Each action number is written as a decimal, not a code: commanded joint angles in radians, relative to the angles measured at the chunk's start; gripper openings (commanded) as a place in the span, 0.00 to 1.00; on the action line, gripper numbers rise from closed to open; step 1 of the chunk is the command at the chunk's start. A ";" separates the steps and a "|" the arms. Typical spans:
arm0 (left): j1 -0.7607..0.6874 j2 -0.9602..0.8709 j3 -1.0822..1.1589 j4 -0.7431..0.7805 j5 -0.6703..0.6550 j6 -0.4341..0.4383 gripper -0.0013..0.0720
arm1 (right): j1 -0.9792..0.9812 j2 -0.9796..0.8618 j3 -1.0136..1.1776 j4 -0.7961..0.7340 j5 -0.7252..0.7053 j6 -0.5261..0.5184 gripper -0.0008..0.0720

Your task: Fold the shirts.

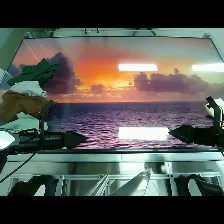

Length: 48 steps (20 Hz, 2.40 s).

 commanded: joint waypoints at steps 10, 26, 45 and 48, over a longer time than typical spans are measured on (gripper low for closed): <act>0.331 -0.051 0.459 0.299 0.056 0.000 1.00 | 0.000 0.001 0.000 0.000 0.003 0.000 0.04; 0.400 -1.471 1.653 0.625 0.179 0.128 1.00 | 0.000 0.000 0.000 0.000 -0.011 0.000 0.04; 0.047 -1.066 1.500 0.175 0.088 0.322 0.06 | 0.000 0.000 0.000 0.000 -0.052 0.000 0.04; -0.043 -0.928 1.386 0.157 0.012 0.296 0.06 | 0.000 0.001 0.000 0.000 -0.052 0.000 0.04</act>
